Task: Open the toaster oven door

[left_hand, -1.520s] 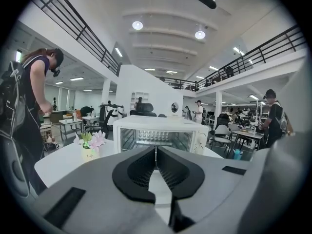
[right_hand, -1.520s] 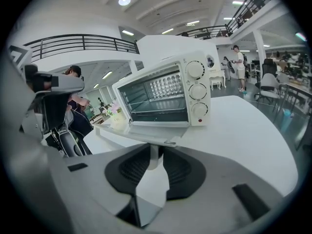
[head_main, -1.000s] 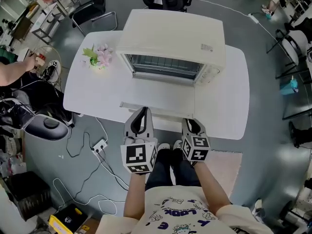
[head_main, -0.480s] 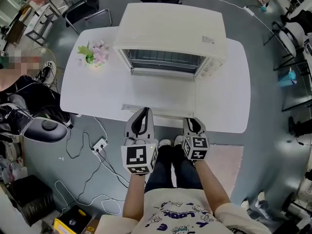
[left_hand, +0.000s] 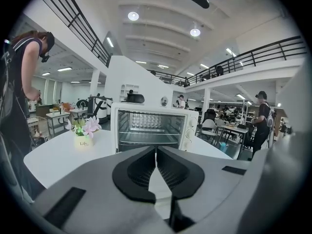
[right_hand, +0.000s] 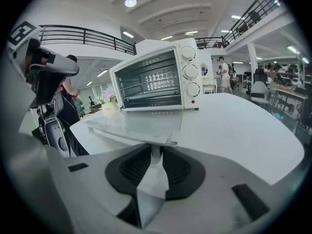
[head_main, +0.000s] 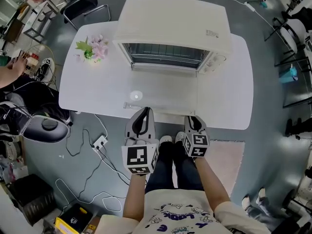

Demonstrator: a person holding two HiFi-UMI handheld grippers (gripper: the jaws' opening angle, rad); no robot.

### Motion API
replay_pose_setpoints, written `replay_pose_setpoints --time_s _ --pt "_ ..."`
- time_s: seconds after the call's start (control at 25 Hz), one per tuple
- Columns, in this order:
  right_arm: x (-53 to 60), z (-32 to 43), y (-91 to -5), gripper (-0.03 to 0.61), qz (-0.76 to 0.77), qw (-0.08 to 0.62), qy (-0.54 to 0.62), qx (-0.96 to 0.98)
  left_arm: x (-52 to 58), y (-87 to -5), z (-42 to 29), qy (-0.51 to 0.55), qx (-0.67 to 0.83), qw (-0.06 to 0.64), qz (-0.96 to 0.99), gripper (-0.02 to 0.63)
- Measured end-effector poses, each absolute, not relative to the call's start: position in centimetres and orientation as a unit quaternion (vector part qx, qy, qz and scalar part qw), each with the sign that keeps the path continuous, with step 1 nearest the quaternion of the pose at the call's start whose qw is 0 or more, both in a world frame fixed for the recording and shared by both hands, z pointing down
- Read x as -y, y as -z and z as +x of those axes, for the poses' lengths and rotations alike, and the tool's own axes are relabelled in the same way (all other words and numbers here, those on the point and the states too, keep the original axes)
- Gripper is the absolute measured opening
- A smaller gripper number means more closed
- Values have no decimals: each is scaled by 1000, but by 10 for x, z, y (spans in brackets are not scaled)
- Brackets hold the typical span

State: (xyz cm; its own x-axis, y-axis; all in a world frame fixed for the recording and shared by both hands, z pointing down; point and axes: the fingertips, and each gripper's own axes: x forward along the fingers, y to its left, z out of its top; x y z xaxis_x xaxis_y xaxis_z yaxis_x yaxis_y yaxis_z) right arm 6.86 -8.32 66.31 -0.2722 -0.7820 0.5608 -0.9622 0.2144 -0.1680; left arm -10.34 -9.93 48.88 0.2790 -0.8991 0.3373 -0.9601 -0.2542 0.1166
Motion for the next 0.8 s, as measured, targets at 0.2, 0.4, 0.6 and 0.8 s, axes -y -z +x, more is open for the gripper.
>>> replay_pose_setpoints --time_s 0.2,0.4,0.6,0.8 --pt "83 68 -673 71 578 185 -247 756 99 -496 -103 -103 589 153 787 12" --pt "82 68 -683 69 582 189 -247 751 97 -503 -103 -106 587 158 787 12" --pt "82 68 -685 69 584 192 -236 753 96 -509 -104 -108 586 161 786 12" --pt "84 68 -686 69 582 191 -231 756 96 -514 -103 -110 587 163 785 12"
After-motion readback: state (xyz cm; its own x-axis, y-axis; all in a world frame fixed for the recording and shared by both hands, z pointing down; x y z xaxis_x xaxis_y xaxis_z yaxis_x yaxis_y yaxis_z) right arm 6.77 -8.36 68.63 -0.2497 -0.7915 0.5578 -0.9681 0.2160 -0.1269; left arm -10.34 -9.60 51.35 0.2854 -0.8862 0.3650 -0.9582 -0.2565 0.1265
